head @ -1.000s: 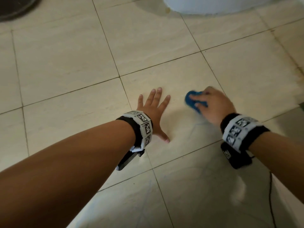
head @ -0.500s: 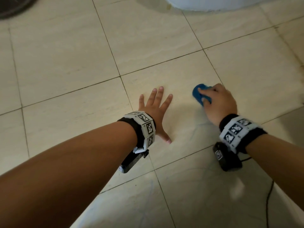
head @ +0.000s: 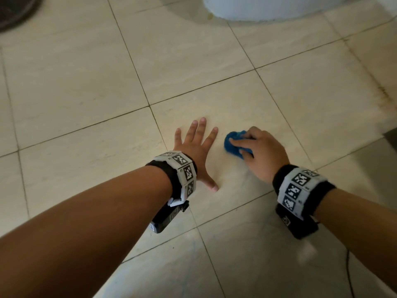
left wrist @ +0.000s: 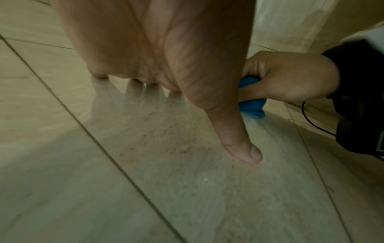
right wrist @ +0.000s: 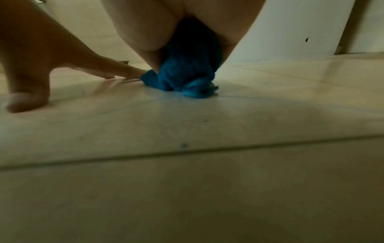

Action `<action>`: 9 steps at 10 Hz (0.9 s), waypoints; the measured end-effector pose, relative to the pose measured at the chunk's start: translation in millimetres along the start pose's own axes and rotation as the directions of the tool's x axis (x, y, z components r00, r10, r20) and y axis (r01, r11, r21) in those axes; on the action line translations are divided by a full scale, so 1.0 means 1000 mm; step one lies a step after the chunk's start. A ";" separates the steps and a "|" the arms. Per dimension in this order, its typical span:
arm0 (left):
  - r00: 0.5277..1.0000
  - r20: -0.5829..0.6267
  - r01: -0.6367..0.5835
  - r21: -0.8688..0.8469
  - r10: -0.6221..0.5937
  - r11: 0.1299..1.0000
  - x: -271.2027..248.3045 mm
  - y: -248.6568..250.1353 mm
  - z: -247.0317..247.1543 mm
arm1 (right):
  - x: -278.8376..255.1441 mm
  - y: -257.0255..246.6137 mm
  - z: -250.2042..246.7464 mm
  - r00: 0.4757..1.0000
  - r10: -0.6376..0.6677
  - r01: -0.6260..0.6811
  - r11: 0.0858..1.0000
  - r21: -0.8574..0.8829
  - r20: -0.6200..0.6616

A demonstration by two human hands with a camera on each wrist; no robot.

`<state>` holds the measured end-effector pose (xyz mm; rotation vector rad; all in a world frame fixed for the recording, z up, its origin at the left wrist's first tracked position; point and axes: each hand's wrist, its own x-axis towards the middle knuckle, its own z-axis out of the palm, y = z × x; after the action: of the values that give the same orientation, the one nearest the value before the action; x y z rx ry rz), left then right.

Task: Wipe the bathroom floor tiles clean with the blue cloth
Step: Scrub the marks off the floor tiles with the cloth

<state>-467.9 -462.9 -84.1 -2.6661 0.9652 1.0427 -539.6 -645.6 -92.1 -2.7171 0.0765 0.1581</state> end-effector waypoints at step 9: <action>1.000 0.027 -0.005 -0.013 0.005 1.000 -0.003 -0.001 -0.003 | -0.009 0.049 -0.024 0.951 0.288 -0.287 0.958 0.024 -0.113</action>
<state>-467.3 -461.8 -80.4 -2.6537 0.9639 1.0866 -549.5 -699.8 -88.6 -2.6920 0.5073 0.0833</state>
